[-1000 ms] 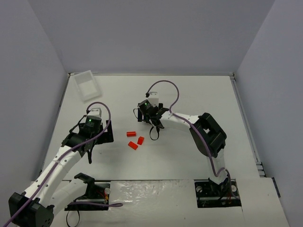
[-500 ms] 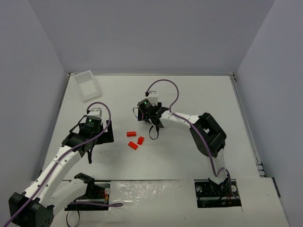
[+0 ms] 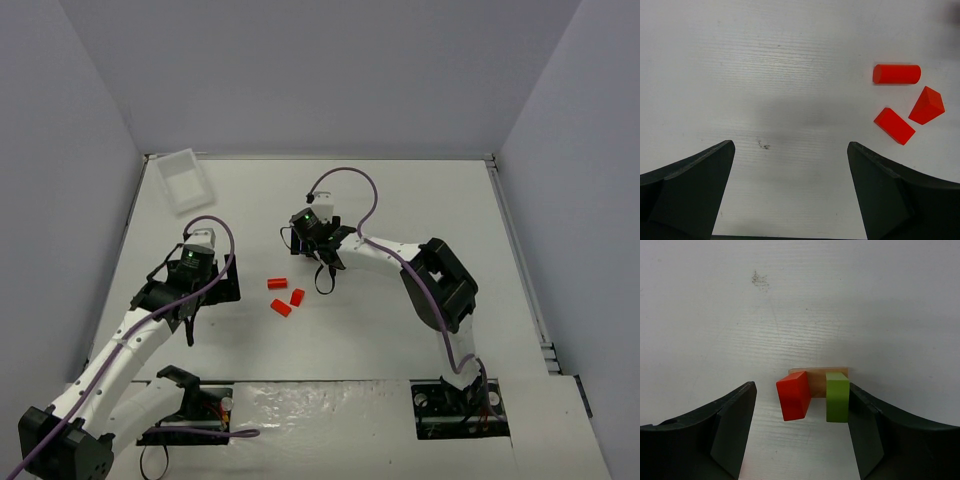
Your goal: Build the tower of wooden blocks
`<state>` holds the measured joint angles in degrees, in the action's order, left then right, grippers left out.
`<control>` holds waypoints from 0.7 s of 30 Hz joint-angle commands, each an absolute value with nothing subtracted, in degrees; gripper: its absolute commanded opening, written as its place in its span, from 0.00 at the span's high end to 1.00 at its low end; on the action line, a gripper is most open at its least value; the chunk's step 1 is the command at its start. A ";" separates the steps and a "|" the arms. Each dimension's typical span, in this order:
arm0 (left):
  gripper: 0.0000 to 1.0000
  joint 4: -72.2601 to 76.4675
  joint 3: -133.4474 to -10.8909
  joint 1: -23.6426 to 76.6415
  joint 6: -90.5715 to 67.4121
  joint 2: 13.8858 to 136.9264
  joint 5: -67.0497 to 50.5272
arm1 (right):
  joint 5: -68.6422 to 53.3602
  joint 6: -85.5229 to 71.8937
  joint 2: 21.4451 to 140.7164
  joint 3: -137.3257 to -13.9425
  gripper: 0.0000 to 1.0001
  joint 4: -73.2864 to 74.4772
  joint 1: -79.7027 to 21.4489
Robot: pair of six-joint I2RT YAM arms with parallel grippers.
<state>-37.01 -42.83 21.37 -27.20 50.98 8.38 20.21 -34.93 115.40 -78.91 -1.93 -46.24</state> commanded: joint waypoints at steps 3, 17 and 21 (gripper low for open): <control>0.05 -34.89 -43.46 21.01 -26.54 51.02 8.26 | 21.18 -36.48 115.49 -81.30 0.34 -2.99 -46.76; 0.05 -34.80 -43.42 21.01 -26.54 50.89 8.26 | 20.74 -36.36 115.84 -81.76 0.34 -2.97 -46.82; 0.05 -34.80 -43.50 21.01 -26.46 50.98 8.26 | 20.49 -36.12 116.01 -81.73 0.34 -2.99 -46.76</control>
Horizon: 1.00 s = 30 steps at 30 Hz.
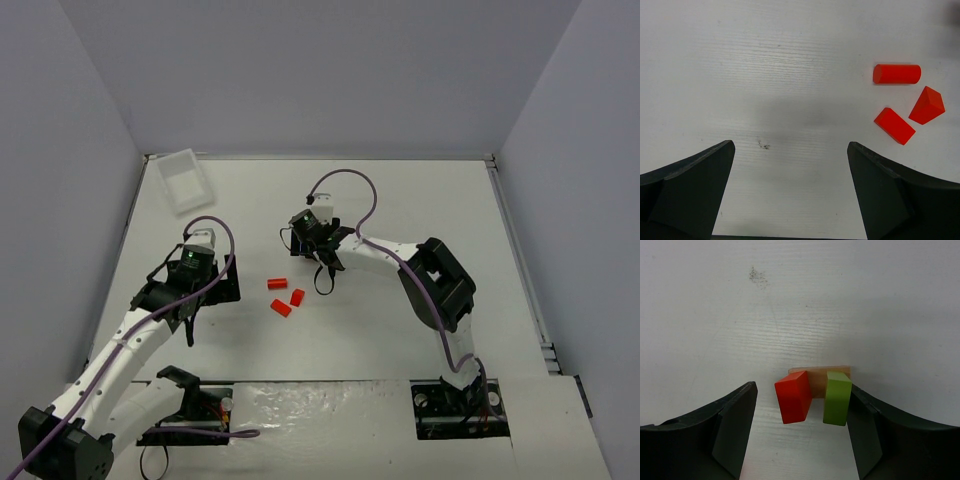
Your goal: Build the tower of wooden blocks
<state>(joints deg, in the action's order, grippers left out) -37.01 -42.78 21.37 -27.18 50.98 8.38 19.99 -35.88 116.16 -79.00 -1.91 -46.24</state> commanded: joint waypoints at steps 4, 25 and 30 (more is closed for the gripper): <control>0.05 -34.63 -43.50 21.09 -26.45 50.98 8.17 | 20.65 -35.94 116.19 -81.66 0.36 -2.99 -46.76; 0.05 -34.03 -43.42 21.01 -25.58 51.14 7.56 | 20.13 -34.40 117.07 -82.18 0.40 -2.97 -46.74; 0.05 -33.96 -43.28 21.01 -25.49 51.15 7.47 | 20.08 -34.28 116.62 -82.18 0.41 -2.99 -46.72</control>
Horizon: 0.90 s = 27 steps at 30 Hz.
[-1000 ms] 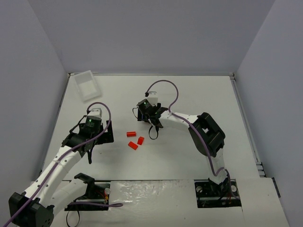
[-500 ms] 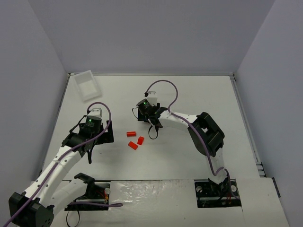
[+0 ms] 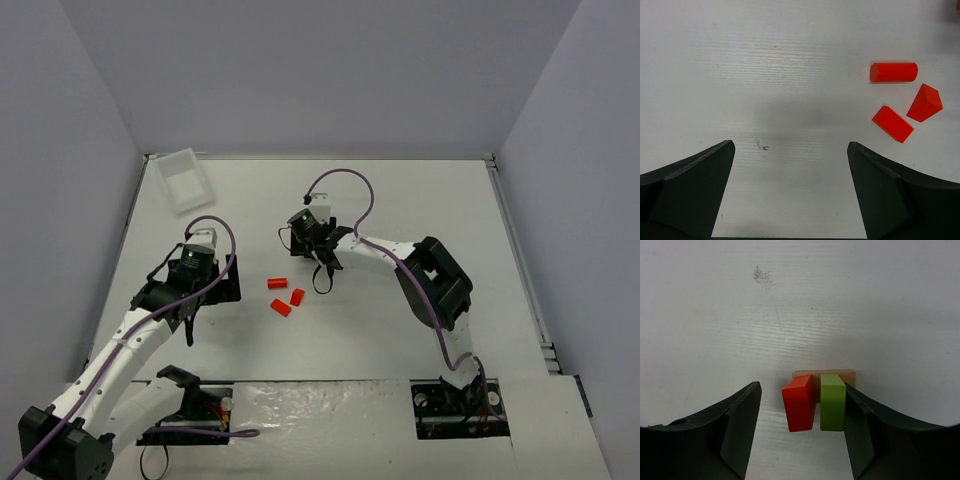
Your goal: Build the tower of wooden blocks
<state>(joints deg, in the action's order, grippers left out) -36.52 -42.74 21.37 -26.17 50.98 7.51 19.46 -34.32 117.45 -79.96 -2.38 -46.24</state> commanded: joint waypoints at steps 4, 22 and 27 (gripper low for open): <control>0.05 -33.92 -43.25 21.01 -25.49 51.15 7.38 | 20.13 -34.28 116.19 -82.00 0.41 -2.99 -46.84; 0.06 -33.88 -43.15 21.01 -25.53 51.15 6.99 | 22.81 -33.31 113.07 -81.12 0.34 -2.86 -46.67; 0.05 -34.02 -43.42 21.01 -26.23 51.96 7.36 | 24.36 -32.34 110.17 -80.13 0.31 -2.80 -46.48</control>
<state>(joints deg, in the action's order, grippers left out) -36.09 -42.63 21.36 -26.15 51.11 7.29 20.49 -33.32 117.05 -79.91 -2.15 -46.50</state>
